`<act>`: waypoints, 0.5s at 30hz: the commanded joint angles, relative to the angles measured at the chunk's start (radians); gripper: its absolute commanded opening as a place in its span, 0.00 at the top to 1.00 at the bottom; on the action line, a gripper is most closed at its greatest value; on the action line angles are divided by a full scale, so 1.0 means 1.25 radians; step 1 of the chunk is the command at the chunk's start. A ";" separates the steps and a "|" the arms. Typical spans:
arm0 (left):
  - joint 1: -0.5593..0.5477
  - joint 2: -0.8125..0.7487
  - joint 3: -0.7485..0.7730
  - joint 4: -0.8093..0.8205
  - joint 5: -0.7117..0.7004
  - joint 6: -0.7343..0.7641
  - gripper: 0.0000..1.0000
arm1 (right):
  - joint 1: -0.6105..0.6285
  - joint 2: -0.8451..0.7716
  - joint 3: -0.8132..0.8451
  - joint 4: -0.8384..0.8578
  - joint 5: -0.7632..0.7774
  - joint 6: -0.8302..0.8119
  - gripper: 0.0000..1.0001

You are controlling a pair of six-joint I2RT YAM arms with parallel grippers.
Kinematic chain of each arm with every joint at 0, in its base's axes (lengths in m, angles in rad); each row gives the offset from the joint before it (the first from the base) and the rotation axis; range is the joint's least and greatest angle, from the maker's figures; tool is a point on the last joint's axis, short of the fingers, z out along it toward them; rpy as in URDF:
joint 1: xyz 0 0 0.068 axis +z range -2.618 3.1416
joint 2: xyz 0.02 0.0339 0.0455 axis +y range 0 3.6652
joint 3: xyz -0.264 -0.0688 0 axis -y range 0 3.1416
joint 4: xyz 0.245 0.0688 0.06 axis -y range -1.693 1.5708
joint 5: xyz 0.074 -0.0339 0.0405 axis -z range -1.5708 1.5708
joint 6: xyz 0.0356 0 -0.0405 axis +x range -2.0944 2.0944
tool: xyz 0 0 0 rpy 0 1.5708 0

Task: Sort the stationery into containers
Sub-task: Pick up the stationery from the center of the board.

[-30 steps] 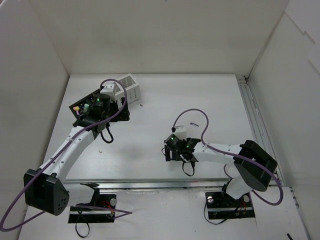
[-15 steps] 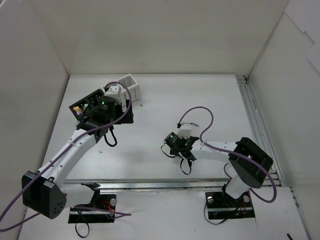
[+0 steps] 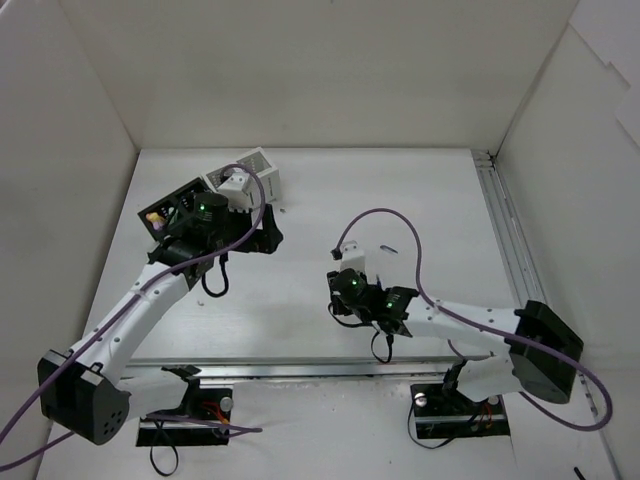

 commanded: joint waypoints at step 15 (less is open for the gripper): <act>-0.058 0.143 -0.040 0.197 0.554 -0.105 0.01 | 0.028 -0.153 -0.018 0.390 -0.195 -0.538 0.85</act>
